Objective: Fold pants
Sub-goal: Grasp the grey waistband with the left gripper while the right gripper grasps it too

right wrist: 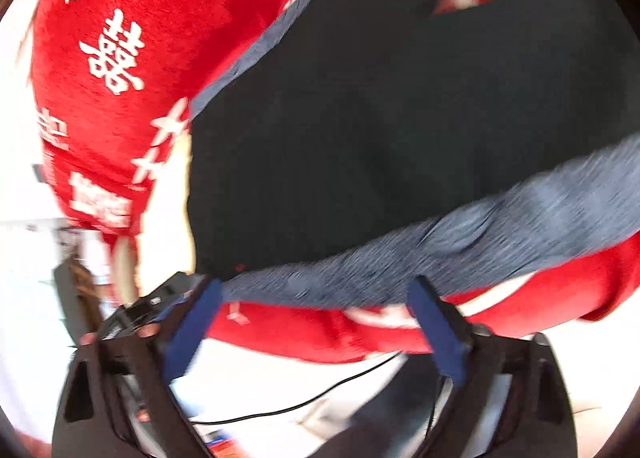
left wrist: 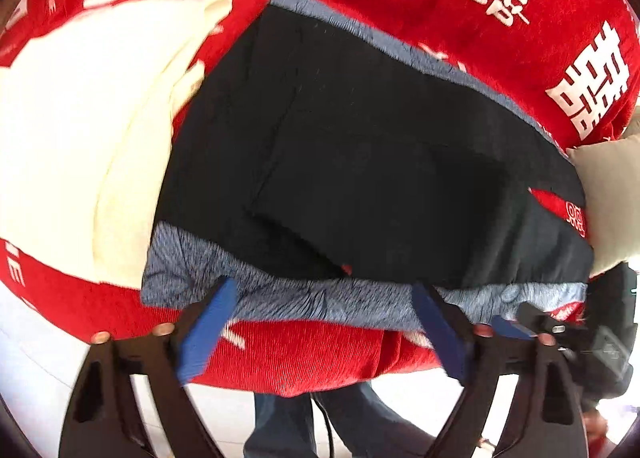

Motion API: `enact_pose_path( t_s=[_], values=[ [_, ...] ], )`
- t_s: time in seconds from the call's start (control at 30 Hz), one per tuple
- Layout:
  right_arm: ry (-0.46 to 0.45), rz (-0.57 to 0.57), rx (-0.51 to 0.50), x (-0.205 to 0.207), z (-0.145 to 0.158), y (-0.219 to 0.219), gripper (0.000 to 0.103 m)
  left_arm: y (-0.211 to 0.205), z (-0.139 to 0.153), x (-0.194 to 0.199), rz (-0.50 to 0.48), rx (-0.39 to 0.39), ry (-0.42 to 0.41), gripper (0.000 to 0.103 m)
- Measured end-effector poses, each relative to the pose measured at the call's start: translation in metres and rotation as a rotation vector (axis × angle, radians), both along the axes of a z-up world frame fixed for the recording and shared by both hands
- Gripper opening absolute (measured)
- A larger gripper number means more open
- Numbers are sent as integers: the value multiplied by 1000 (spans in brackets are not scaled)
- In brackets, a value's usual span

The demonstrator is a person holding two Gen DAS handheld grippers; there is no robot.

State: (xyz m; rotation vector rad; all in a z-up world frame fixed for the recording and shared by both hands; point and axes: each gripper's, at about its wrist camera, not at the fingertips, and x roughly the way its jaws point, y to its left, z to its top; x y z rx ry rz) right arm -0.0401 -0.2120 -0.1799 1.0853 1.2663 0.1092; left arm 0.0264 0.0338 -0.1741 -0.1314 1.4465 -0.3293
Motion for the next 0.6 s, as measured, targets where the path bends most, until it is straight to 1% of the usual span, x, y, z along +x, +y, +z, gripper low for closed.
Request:
enact_pose_path(
  t_s=[0.03,0.1,0.2,0.3,0.37,0.43,0.5,0.6],
  values=[
    [6,-4,40,-3,-9,5,74,4,-4,-3,4,-10,14,87],
    [7,-16,97,-8,-27,14,74,9,-8,-8,10,-28,29,87],
    [3,-40,140,-11,-45,24,74,14,-15,-15,18,-41,43,87],
    [-28,-82,188,-18,-61,19,74,18,-26,-21,35,-54,71,87],
    [-54,-115,241,-18,-66,16,74,20,-35,-23,61,-72,102,87],
    [-85,-141,270,-15,-64,14,74,24,-43,-25,91,-98,131,87],
    [-130,-169,289,-7,-55,10,74,27,-51,-26,126,-134,161,87],
    [-202,-204,336,3,-35,2,74,31,-61,-23,191,-219,220,87]
  ],
)
